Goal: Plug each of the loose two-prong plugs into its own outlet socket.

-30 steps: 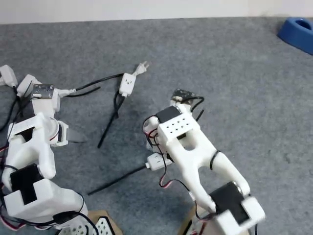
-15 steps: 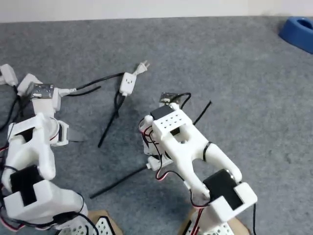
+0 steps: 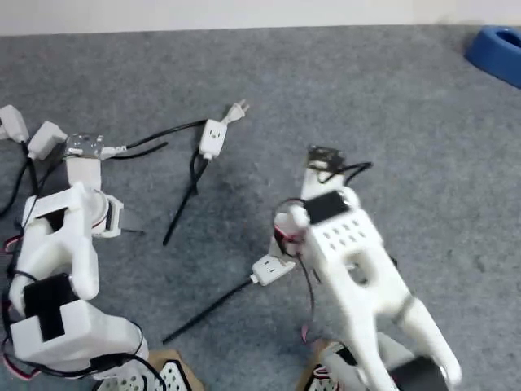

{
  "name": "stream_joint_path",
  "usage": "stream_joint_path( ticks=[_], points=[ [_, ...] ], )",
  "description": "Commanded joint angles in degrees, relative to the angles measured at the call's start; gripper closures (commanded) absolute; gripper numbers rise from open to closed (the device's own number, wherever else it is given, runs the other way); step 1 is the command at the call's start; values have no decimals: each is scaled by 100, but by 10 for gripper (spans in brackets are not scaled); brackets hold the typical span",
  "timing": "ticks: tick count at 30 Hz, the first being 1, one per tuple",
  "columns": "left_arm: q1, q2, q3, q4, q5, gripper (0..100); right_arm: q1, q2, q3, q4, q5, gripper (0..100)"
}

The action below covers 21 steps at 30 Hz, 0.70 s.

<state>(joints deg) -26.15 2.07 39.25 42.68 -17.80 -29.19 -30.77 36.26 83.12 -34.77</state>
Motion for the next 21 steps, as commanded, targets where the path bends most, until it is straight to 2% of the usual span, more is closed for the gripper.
stream_joint_path(
  ticks=[1,7,10,12,15,18,21],
  points=[
    [541,-31,-154,-114,70,617,75,-989,-119,497,97,480],
    [1086,-48,-145,-53,35,617,110,-1112,-549,1314,114,796],
    [1569,-92,-453,448,-273,618,277,-1147,-936,1692,114,994],
    [1965,-75,-892,1187,-580,618,884,-1138,-1051,1675,114,963],
    [2387,-66,-1631,2242,-598,618,2396,-1095,-936,1103,220,968],
    [2712,-75,-2281,2848,-589,618,3793,-1086,-611,22,835,994],
    [3187,-40,-2633,3332,-580,618,4602,-1077,-22,-743,1152,992]
  ],
)
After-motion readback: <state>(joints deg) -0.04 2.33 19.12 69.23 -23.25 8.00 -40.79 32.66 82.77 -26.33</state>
